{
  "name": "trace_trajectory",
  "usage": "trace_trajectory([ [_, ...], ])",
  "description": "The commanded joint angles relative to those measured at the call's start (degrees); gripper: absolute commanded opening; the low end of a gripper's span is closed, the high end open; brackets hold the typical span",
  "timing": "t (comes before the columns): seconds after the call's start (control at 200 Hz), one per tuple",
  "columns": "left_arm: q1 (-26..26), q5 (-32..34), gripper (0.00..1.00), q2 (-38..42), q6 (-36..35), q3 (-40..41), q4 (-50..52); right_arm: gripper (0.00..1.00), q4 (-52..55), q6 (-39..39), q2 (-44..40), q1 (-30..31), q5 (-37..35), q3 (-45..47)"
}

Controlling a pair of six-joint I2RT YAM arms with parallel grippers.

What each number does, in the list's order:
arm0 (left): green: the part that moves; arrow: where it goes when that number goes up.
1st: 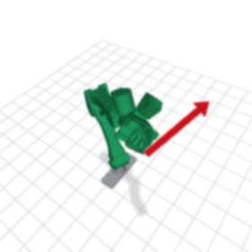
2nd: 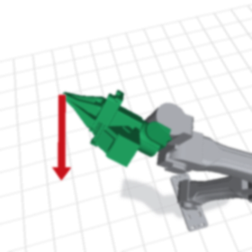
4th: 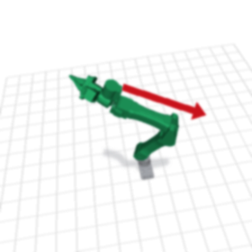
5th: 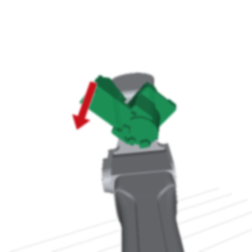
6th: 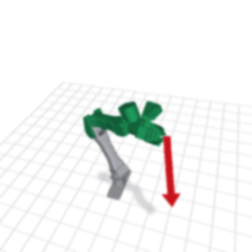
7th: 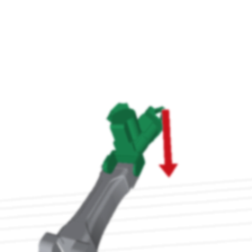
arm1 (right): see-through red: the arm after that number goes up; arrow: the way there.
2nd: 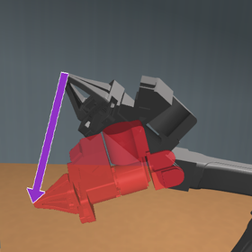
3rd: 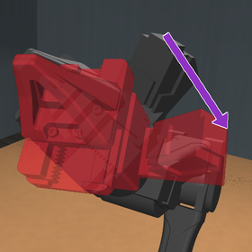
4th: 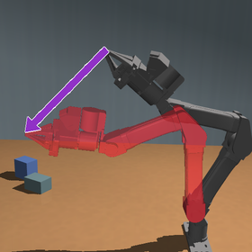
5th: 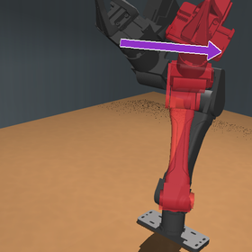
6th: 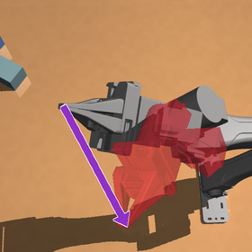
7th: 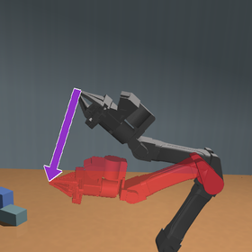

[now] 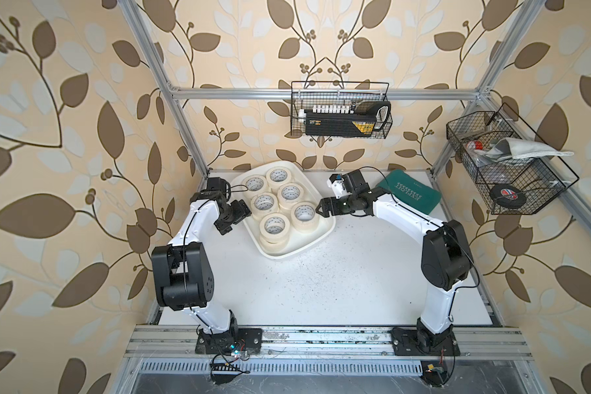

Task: Take out the art tape in the storage box
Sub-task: Move the storage box to the center of the board.

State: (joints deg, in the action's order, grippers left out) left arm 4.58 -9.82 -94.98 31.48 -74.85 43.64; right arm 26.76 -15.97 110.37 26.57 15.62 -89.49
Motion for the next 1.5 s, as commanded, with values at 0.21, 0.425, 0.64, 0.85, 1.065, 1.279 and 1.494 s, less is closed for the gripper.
trace_trajectory([
  [0.21, 0.6, -1.5, 0.60, -5.4, 0.1, -5.6, 2.1, 0.90, 1.2, 1.1, 3.2, 0.0, -0.1, -3.3],
  [0.425, 0.5, -1.2, 0.49, -8.0, -0.5, -6.8, 2.3, 0.88, 1.4, 1.2, 4.3, 0.0, 0.6, -4.2],
  [0.64, 0.4, -1.4, 0.33, -10.4, -1.1, -7.6, 2.8, 0.86, 1.5, 1.2, 5.0, 0.0, 1.4, -4.8],
  [0.85, 0.0, -1.5, 0.09, -11.7, -2.4, -8.4, 3.2, 0.85, 1.7, 1.1, 5.4, -0.1, 1.7, -4.8],
  [1.065, -3.0, 1.3, 0.00, -11.5, -6.6, -10.2, 5.3, 0.85, 2.5, 1.7, 5.1, -0.1, 1.0, -4.8],
  [1.279, -5.9, 0.4, 0.00, -9.6, -10.9, -9.3, 4.0, 0.86, 4.5, 3.2, 4.0, -0.5, -1.6, -4.3],
  [1.494, -8.3, -1.6, 0.00, -8.3, -14.5, -8.9, 2.9, 0.86, 4.4, 3.2, 2.2, -3.4, -1.4, -2.3],
])
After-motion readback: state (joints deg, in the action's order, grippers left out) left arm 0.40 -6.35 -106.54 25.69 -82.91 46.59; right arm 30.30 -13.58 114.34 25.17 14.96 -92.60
